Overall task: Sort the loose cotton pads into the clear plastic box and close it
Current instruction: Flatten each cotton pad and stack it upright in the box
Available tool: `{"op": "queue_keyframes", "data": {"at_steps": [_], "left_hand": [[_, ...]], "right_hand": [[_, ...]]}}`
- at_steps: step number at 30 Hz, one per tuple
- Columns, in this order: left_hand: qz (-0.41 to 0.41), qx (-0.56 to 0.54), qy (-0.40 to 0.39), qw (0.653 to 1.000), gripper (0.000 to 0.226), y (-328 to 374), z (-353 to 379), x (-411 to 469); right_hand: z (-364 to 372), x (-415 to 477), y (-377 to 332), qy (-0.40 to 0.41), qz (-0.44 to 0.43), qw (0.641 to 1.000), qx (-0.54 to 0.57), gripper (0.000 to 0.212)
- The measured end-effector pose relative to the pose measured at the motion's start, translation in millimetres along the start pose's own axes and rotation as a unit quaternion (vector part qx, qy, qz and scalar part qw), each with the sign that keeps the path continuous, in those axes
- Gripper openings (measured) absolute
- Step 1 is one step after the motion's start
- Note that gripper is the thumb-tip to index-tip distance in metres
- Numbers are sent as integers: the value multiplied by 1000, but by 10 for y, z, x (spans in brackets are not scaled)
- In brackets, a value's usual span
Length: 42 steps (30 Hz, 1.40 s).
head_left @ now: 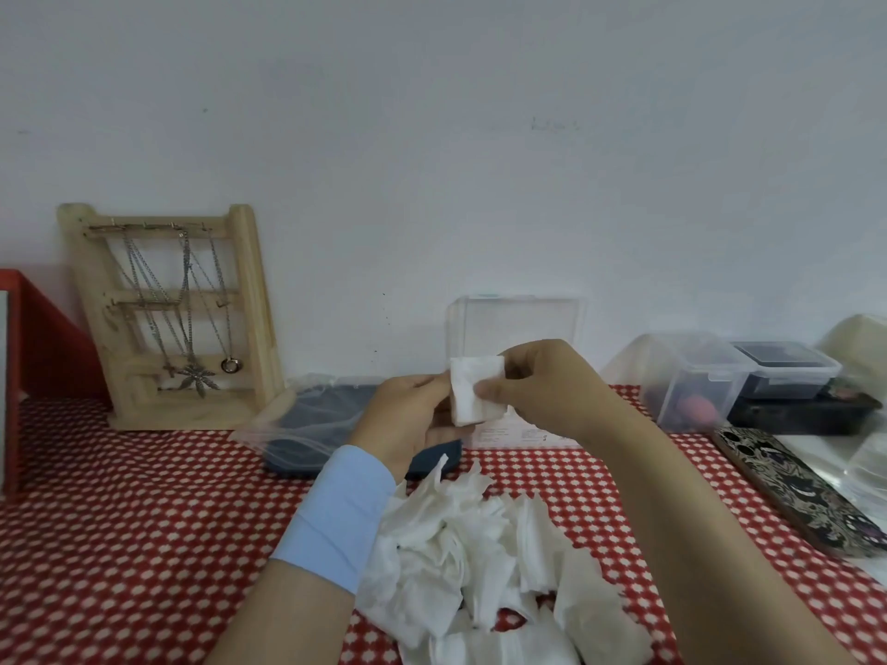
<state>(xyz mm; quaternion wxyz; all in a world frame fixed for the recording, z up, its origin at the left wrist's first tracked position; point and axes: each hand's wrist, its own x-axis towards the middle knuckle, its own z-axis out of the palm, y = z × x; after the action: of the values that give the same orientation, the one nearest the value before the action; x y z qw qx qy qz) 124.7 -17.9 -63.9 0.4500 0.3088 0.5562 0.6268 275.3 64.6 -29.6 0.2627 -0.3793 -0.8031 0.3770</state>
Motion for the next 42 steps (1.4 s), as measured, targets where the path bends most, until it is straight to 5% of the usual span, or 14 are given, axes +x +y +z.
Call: {"op": "queue_keyframes", "data": {"at_steps": [7,12,17,23,27,33,37,42], "left_hand": [[-22,3,-56,998,43,89,51,-64],[39,106,-73,991,21,59,104,-124],[47,149,-52,986,42,246,254,56],[76,238,-74,965,51,471,566,358],[125,422,-45,897,36,405,731,626],[154,692,-117,696,32,87,1046,985],[149,777,-141,595,43,-39,1063,1091],[169,751,-104,630,30,-31,881,1137]], "right_hand": [[-32,20,45,29,34,999,9,17],[-179,6,110,-47,30,998,37,67],[-502,84,65,-120,1,992,24,28],[-884,326,130,-104,41,994,8,23],[-1010,529,313,-2,91,996,-16,21],[-1015,705,546,51,157,977,-138,25],[-907,788,663,8,153,976,-156,21],[-699,871,684,-40,119,956,-266,8]]}}
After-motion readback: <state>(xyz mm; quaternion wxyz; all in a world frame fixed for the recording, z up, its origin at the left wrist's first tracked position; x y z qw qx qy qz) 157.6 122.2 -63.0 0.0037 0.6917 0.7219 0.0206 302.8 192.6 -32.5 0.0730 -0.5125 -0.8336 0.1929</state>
